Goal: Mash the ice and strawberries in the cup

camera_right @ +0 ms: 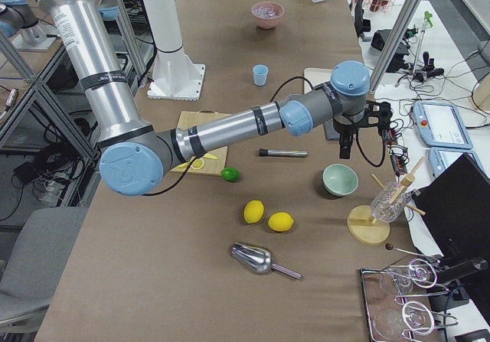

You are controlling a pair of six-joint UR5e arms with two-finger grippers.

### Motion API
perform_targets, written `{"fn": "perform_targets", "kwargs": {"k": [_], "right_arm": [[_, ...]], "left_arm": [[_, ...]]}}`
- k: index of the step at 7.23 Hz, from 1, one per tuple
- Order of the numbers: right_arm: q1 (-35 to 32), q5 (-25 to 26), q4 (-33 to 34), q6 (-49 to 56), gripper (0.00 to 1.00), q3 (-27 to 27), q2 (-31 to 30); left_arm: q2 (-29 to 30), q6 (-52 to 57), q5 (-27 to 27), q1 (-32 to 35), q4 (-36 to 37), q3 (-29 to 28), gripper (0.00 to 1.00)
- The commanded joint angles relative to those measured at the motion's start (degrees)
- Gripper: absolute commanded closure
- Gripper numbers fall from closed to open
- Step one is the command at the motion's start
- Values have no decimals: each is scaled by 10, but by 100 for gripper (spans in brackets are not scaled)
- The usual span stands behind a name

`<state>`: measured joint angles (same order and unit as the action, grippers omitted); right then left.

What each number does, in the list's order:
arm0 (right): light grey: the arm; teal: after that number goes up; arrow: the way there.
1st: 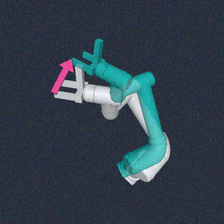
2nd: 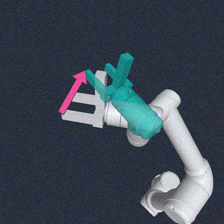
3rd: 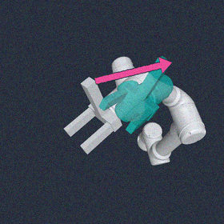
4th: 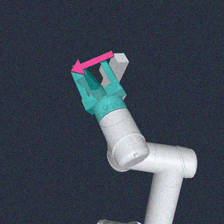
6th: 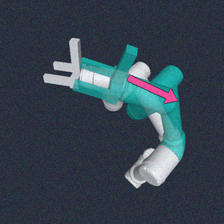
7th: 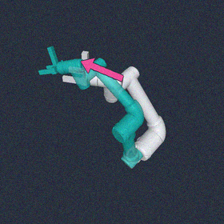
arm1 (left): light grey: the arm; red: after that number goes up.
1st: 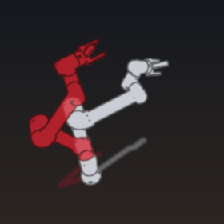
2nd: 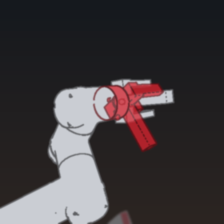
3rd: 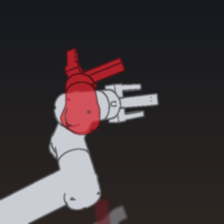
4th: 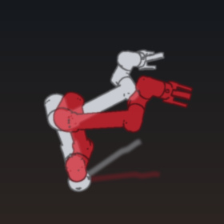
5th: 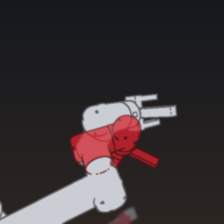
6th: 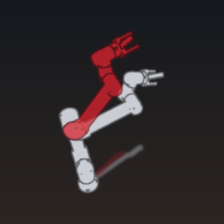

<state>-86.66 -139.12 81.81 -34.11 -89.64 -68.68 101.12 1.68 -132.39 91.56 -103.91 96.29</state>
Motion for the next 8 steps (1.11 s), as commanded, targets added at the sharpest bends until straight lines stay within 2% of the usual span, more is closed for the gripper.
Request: {"fn": "perform_targets", "kwargs": {"k": [1, 4, 5, 6, 7, 8], "right_arm": [[25, 44, 117, 54, 1, -46, 4], [52, 59, 210, 107, 1, -123, -22], [57, 61, 236, 121, 1, -139, -21], [72, 77, 266, 125, 1, -151, -17], [80, 101, 301, 133, 1, -174, -15], [76, 103, 324, 144, 1, -202, -21]], "left_arm": [[14, -57, -2, -4, 4, 6, 2], [15, -155, -8, -38, 3, 36, 2], [14, -176, -26, -58, 3, 42, 2], [27, -233, -26, -80, 2, 46, 2], [48, -248, -25, -92, 5, 39, 2], [68, -250, -19, -104, 30, 38, 2]]}}
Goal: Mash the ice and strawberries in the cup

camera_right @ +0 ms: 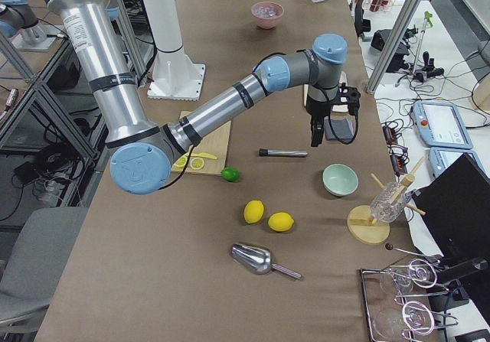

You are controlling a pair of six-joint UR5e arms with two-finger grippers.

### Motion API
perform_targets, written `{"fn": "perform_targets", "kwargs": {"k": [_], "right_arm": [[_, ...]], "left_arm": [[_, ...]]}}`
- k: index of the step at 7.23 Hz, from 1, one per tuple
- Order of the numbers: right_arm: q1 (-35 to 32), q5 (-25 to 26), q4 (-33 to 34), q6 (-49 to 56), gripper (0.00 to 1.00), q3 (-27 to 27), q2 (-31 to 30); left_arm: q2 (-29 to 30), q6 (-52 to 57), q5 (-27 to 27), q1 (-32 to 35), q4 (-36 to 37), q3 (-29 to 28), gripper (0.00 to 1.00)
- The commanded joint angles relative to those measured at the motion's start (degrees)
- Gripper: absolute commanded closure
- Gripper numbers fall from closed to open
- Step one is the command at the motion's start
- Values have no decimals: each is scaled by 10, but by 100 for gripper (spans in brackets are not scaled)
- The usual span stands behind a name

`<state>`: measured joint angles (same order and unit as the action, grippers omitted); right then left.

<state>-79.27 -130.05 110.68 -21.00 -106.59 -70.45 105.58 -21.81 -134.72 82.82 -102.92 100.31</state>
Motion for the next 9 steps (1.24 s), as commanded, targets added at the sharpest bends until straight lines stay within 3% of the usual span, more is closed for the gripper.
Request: {"fn": "perform_targets", "kwargs": {"k": [1, 4, 5, 8, 9], "right_arm": [[3, 12, 64, 13, 1, -72, -25], [6, 24, 67, 17, 1, -70, -40], [6, 26, 66, 17, 1, -70, -46], [6, 28, 65, 16, 1, -71, -48], [6, 29, 65, 16, 1, -72, -49]], "left_arm": [[49, -15, 33, -28, 65, 8, 2], [46, -15, 56, -71, 78, -4, 2], [45, -8, 67, -71, 115, -4, 2], [44, -4, 111, -71, 129, -6, 2], [45, 41, 112, -57, 137, -10, 2]]}}
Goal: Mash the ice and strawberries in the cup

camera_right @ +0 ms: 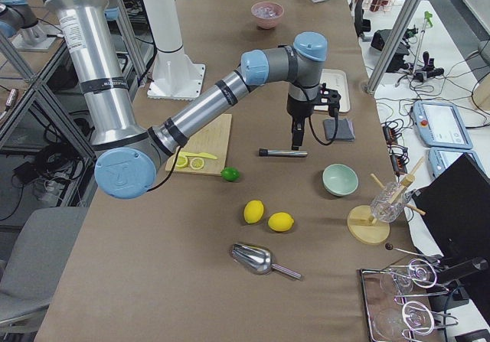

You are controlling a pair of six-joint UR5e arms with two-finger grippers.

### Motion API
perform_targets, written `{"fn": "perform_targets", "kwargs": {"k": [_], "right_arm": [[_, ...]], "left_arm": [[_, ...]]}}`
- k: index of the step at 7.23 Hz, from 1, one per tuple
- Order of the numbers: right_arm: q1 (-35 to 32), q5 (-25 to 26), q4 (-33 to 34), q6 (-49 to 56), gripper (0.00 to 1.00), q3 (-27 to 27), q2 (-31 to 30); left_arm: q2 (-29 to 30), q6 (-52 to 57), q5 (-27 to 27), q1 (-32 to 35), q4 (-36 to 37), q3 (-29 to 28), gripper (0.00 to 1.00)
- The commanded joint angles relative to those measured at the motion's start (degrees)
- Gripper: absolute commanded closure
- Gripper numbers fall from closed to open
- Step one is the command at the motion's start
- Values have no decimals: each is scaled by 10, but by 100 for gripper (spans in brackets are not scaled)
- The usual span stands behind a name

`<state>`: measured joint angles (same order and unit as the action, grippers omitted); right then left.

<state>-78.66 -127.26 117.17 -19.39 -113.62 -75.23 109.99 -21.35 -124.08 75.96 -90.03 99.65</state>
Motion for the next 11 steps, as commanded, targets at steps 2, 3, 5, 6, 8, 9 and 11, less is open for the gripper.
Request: {"fn": "perform_targets", "kwargs": {"k": [2, 3, 5, 6, 8, 9, 11], "right_arm": [[0, -5, 2, -6, 1, -23, -7], [0, -6, 2, -7, 1, -25, -13], [0, -6, -1, 0, 1, -19, -36], [0, -5, 0, 0, 1, -18, -39], [1, -6, -13, 0, 1, 8, -41], [3, -7, -53, 0, 1, 47, -44], [22, -5, -159, 1, 1, 134, -60]], "left_arm": [[4, 107, 7, 49, 56, -4, 2], [-6, 110, 6, 61, 57, -1, 2], [-42, 113, 6, 61, 56, 10, 2], [-53, 113, 5, 60, 55, 9, 2], [-57, 113, 3, 54, 53, -4, 2], [-58, 110, 0, 54, 53, -3, 2], [-61, 108, 5, 53, 53, -1, 2]]}}
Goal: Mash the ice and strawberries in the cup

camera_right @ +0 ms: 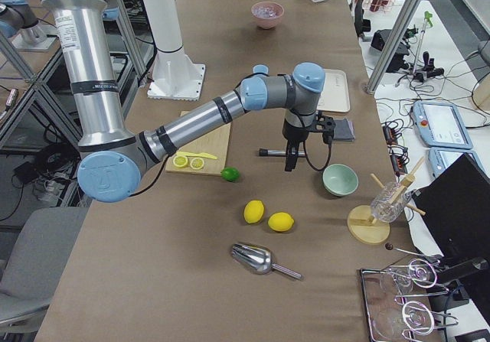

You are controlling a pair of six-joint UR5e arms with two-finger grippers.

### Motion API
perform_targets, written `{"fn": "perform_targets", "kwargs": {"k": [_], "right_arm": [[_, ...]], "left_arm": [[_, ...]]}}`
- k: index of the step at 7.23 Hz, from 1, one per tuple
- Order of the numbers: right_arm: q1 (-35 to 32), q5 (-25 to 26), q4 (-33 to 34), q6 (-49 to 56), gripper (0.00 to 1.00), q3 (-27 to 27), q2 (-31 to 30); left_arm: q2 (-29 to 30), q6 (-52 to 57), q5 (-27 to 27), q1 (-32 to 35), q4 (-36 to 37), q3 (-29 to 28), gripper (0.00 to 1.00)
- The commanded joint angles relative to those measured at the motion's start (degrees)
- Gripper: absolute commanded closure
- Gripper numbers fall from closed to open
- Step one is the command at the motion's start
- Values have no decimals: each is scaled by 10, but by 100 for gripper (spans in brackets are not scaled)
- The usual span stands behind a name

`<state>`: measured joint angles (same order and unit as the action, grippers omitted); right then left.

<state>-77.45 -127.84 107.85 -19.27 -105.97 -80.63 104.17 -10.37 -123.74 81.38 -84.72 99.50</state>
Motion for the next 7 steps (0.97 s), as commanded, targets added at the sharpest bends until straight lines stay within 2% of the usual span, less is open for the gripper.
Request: {"fn": "perform_targets", "kwargs": {"k": [1, 2, 7], "right_arm": [[11, 0, -133, 0, 1, 117, -6], [11, -1, -160, 0, 1, 149, -5], [7, -19, -168, 6, 1, 156, -24]], "left_arm": [[-1, -2, 1, -3, -1, -2, 2], [2, -4, 0, -5, -1, -3, 2], [4, -4, -2, -5, -2, 2, 2]]}}
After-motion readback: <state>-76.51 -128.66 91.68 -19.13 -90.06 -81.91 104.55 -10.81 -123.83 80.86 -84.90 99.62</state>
